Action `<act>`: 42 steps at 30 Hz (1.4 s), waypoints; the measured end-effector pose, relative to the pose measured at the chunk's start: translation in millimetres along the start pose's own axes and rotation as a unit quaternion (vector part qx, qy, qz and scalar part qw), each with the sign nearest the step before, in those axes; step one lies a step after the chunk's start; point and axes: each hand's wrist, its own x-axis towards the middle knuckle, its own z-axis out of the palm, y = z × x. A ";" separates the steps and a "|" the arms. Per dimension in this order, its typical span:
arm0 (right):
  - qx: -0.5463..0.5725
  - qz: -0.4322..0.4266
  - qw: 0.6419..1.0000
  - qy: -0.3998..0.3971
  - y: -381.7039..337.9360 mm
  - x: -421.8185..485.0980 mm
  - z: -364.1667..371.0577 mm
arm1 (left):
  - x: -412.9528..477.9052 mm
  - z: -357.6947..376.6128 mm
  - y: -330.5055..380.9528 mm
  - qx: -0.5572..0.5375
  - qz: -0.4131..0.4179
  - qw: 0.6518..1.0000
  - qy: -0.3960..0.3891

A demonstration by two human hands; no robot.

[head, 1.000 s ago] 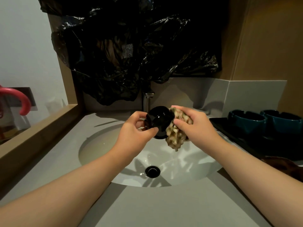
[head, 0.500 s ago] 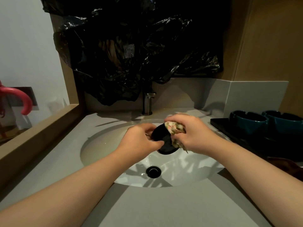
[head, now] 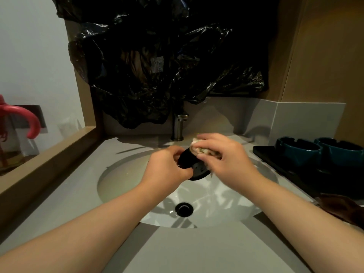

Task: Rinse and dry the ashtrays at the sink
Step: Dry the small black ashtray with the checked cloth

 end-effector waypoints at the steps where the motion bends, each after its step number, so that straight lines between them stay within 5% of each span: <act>1: -0.006 -0.018 1.000 -0.016 -1.0 -0.6 3.6 | -0.5 0.1 0.5 -0.011 0.001 1.000 0.009; 9: 0.032 0.067 0.996 0.042 15.7 0.2 -8.9 | 0.3 1.9 2.8 -0.111 -0.035 0.993 0.019; 15: -0.040 -0.100 0.994 0.023 0.8 -2.9 5.0 | -2.3 3.5 4.3 -0.125 -0.034 0.991 0.025; 23: 0.142 0.156 0.976 0.056 10.4 0.1 -9.8 | -2.5 -0.6 7.0 -0.202 -0.061 0.977 0.034; 30: 0.016 -0.039 0.998 0.042 -2.5 -2.8 -2.3 | -1.5 1.6 5.3 -0.196 -0.062 0.979 0.011; 36: 0.230 0.244 0.942 0.034 17.2 -0.5 -10.9 | 1.4 -3.0 7.8 -0.221 -0.085 0.971 0.042; 42: 0.251 0.272 0.928 -0.039 26.4 9.3 -28.6 | 3.7 -2.9 0.4 -0.248 -0.106 0.963 0.006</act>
